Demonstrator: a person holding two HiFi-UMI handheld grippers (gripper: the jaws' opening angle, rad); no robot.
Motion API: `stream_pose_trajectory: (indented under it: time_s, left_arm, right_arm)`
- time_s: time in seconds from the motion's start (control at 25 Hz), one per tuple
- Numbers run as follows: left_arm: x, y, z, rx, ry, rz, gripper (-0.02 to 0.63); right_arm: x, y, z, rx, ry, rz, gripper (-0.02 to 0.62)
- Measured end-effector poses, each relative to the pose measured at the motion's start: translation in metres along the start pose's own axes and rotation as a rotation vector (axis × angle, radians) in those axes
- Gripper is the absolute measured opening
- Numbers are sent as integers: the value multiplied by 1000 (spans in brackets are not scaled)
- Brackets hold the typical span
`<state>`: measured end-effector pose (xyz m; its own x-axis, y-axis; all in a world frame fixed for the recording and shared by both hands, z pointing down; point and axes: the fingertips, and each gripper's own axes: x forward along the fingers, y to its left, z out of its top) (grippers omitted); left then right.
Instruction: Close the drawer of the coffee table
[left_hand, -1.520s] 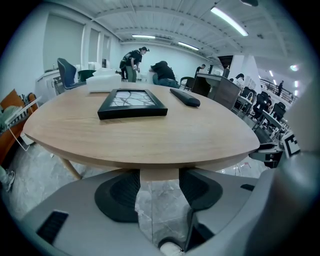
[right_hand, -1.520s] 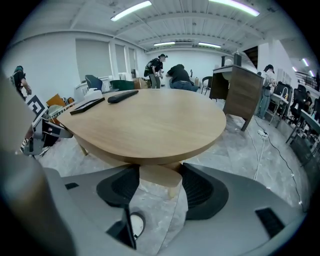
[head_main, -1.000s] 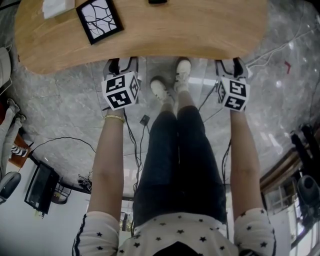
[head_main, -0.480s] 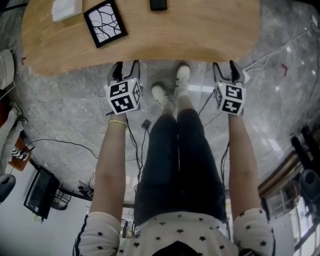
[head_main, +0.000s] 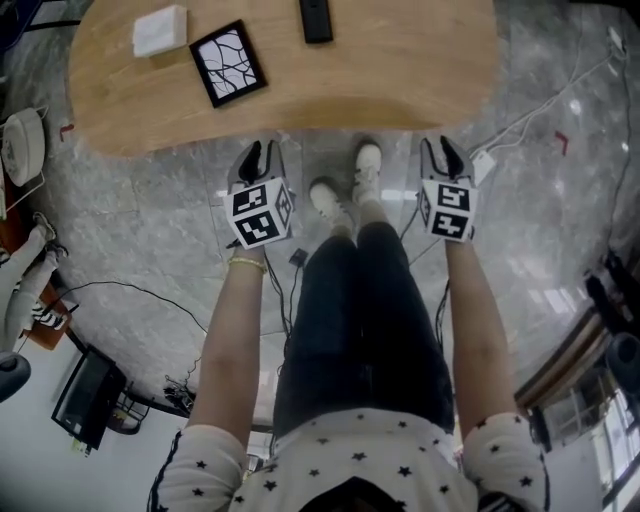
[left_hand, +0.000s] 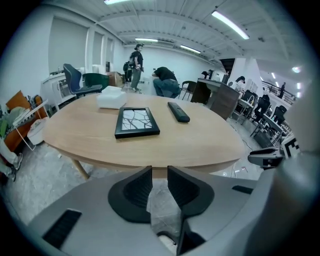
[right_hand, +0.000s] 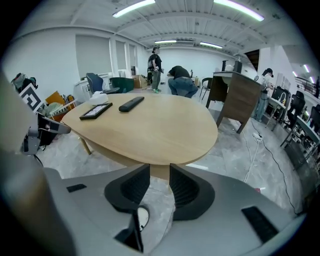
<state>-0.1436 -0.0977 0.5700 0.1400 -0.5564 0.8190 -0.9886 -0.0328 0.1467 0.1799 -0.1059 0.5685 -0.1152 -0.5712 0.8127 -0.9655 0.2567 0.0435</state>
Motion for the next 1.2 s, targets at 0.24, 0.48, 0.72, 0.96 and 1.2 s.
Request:
stream_pose_trajectory:
  time_s: [0.24,0.48,0.72,0.96,1.2]
  left_arm:
    - [-33,-9,15,-10,-21,-4,44]
    - [-67,-18,30,-39,-44,-14,18]
    - [-93,-31,41,-40,-53,-36,8]
    - [-120,-45,49,-61,-63,-79,8]
    - [-147,-55,59,-53,-72,-98,6]
  right_arm:
    - [-27,2,24,34,-30,-19,68]
    - [-58,9,48,34,-54,-7,45]
    - [-87,20,69,44,-82,-3,25]
    - [-115,29,84,56,-100,2,15]
    - [-140,41,103,48,-125,35,11]
